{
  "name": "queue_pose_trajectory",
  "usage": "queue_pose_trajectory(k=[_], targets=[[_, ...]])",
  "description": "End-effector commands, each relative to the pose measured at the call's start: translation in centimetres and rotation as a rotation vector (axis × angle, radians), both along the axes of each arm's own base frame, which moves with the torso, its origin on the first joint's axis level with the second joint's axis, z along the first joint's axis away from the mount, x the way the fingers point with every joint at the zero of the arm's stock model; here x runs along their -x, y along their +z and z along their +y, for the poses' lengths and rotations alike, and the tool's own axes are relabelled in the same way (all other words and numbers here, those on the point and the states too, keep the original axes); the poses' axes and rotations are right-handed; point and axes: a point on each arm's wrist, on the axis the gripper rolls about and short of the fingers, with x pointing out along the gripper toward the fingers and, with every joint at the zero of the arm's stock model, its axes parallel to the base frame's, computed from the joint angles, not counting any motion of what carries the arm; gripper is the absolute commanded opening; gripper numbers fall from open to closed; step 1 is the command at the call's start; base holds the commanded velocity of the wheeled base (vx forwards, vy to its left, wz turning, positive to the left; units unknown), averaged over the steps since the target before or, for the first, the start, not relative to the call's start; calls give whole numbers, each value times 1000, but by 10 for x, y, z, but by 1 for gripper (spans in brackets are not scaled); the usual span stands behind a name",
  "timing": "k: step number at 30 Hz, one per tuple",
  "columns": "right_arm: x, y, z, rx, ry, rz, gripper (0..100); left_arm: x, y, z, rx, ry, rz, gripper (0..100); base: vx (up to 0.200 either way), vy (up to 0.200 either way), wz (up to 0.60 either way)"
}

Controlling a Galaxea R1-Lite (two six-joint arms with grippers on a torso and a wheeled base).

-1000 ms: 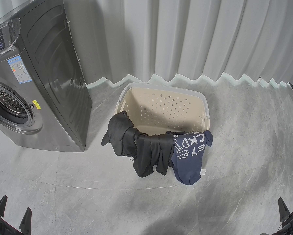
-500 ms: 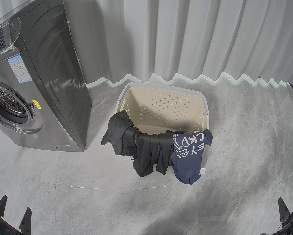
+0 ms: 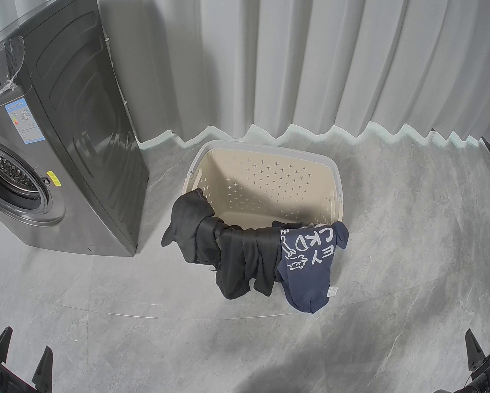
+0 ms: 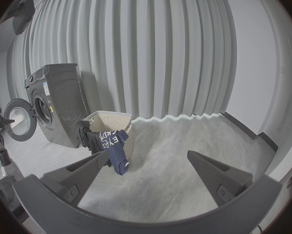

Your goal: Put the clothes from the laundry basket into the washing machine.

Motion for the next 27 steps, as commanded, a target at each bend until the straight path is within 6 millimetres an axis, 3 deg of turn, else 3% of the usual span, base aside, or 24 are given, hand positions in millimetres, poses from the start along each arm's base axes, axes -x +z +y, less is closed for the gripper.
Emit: queue_pose_trajectory(k=[1, 5, 11, 12, 14, 16, 18, 22, 27], targets=[[0, -3, 0, 1, 0, -7, 100, -1, -5, 0, 0, 1, 9, 100, 200, 0, 0], [0, -3, 0, -4, -2, -20, 100, -1, -4, 0, 0, 1, 8, 100, 200, 0, 0], [0, -2, 0, -8, -8, -28, 100, -1, -5, 0, 0, 1, 9, 100, 0, 0, 0], [7, 24, 0, -2, -8, -160, 100, -1, -5, 0, 0, 1, 9, 100, 0, 0, 0], [13, 57, 0, -6, -14, -235, 100, -1, -5, 0, 0, 1, 9, 100, 0, 0, 0], [9, 72, 0, -6, -11, -206, 100, -1, -4, 0, 0, 1, 8, 100, 0, 0, 0], [-7, 75, 0, -6, 12, -88, 100, -1, -4, 0, 0, 1, 8, 100, 0, 0, 0], [-41, 60, 2, -48, 91, 172, 100, -1, -4, 0, 0, 1, 8, 100, 0, 0, 0], [-76, 55, 7, -82, 132, 354, 100, -1, -4, 0, 0, 2, 8, 100, 0, 0, 0]])
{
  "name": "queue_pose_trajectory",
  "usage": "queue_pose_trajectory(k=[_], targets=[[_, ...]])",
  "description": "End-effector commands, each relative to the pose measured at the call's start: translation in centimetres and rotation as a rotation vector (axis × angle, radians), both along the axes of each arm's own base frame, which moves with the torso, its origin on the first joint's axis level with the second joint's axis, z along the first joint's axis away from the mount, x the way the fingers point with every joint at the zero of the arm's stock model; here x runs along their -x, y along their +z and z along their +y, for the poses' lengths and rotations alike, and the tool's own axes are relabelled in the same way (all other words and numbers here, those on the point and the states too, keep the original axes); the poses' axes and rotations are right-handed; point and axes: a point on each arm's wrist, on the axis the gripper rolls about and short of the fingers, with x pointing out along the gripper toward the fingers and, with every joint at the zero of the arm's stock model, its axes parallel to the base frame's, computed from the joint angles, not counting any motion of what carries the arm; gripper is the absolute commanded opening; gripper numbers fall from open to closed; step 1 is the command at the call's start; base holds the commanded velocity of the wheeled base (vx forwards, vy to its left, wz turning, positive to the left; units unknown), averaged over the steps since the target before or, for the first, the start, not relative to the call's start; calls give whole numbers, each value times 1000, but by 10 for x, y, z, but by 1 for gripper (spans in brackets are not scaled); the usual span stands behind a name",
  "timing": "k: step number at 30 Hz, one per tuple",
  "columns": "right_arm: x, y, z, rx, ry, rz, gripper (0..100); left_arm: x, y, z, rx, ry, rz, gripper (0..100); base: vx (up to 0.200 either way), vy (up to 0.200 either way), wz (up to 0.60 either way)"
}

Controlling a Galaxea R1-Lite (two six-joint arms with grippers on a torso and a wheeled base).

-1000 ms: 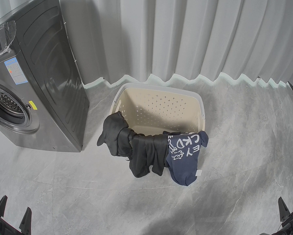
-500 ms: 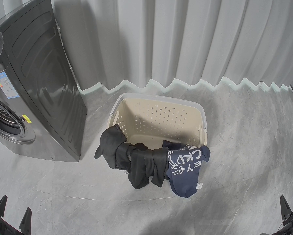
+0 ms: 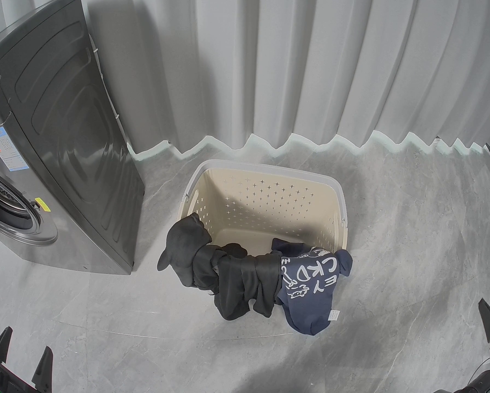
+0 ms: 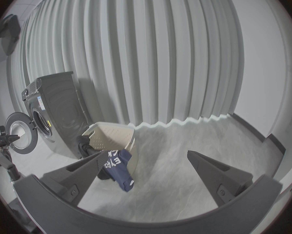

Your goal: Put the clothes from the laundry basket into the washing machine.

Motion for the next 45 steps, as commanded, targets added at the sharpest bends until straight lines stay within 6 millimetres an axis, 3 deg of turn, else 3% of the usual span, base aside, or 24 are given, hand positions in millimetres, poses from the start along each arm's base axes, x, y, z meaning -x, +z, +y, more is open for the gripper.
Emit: queue_pose_trajectory(k=[1, 22, 28, 45], targets=[[-63, -4, 8, -30, 94, 360, 100, -1, -4, 0, 0, 2, 8, 100, 0, 0, 0], [-143, -31, 50, -12, 274, 565, 100, -1, -5, 0, 0, 2, 9, 100, 0, 0, 0], [-168, -39, 73, -34, 281, 610, 100, -1, -5, 0, 0, 2, 9, 100, 0, 0, 0], [-211, -56, 107, -10, 296, 680, 100, -1, -4, 0, 3, 2, 8, 100, 0, 0, 0]])
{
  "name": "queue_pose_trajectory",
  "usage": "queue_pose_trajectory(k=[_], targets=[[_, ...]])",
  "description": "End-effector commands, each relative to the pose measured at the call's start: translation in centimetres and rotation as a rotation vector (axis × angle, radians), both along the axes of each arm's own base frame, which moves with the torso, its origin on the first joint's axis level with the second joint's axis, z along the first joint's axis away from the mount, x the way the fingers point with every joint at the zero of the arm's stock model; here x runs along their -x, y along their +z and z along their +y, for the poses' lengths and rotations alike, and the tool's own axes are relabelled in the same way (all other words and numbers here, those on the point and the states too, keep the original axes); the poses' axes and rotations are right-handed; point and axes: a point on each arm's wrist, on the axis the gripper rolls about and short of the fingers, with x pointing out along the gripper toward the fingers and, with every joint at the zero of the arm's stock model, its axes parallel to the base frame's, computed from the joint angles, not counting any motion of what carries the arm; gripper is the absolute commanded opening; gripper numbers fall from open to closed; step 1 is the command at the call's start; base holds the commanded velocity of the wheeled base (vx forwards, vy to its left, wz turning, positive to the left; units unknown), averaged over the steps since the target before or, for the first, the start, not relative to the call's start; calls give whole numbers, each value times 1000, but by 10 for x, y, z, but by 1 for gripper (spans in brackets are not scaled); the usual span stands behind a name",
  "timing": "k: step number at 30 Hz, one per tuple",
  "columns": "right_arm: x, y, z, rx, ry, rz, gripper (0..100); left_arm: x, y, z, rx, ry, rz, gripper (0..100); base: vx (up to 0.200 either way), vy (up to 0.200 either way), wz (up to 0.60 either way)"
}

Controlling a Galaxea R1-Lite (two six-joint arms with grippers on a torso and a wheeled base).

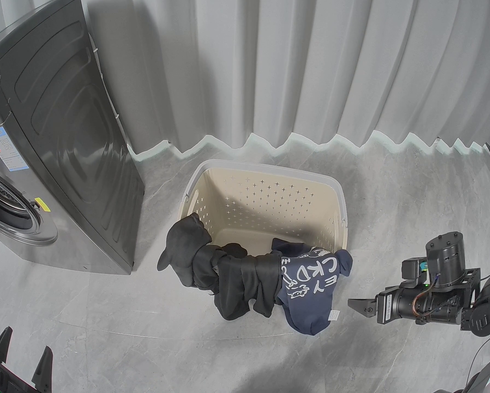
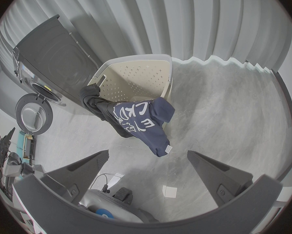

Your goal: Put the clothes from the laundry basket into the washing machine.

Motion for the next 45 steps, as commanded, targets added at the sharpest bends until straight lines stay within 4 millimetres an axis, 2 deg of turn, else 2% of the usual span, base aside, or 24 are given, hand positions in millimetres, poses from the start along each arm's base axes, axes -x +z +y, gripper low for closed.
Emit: queue_pose_trajectory(k=[1, 13, 29, 45], targets=[[-14, -11, 11, 20, 11, 38, 100, -1, -4, 0, 1, 1, 8, 100, 0, 0, 0], [-40, -27, 36, 32, 11, 64, 100, -1, -4, 0, 2, 1, 8, 100, 0, 0, 0], [-76, -54, 53, 57, -37, 94, 100, -1, -5, 0, 2, 1, 10, 100, 0, 0, 0], [-96, -59, 67, 45, -33, 71, 100, -1, -4, 0, 2, 1, 8, 100, 0, 0, 0]])
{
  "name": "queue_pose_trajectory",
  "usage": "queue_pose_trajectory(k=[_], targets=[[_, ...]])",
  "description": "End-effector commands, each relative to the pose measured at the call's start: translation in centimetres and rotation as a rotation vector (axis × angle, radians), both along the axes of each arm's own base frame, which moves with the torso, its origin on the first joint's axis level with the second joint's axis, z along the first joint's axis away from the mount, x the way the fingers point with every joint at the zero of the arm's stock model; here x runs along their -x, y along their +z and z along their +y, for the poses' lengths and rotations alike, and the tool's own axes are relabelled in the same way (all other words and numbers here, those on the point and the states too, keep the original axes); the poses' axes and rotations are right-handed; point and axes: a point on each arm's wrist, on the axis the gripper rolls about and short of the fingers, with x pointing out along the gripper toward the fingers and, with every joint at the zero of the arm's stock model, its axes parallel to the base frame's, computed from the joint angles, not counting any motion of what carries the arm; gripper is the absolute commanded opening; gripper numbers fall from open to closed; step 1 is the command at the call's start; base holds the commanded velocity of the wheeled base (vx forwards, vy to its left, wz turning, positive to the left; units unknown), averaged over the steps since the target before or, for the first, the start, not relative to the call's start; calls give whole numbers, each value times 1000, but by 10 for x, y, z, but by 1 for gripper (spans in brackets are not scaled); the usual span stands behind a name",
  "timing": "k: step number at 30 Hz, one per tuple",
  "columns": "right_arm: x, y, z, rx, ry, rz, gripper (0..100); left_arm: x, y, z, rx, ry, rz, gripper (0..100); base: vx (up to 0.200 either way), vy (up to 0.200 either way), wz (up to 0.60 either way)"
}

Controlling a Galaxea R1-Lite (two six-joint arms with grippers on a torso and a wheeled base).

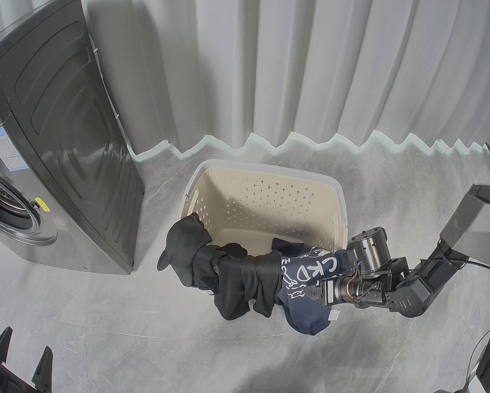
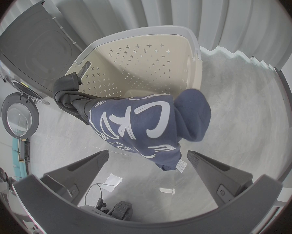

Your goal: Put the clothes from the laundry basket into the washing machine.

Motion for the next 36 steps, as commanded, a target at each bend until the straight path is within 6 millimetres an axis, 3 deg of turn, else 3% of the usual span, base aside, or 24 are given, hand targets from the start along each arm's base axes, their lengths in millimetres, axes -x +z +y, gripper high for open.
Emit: queue_pose_trajectory(k=[1, 12, 13, 28, 36], targets=[[-5, -5, 3, 2, 0, 3, 100, -1, -4, 0, 0, 1, 8, 100, 0, 0, 0], [-13, 2, 6, -25, -27, -27, 100, -1, -4, 0, 0, 1, 8, 100, 0, 0, 0], [-13, 2, 6, -25, -29, -27, 0, -1, -4, 0, 0, 1, 8, 100, 0, 0, 0], [-7, 10, 3, -33, -28, -37, 0, -1, -4, 0, 0, 1, 8, 100, 0, 0, 0], [30, 36, -7, -48, 10, -65, 0, -1, -4, 0, 0, 1, 8, 100, 0, 0, 0]])
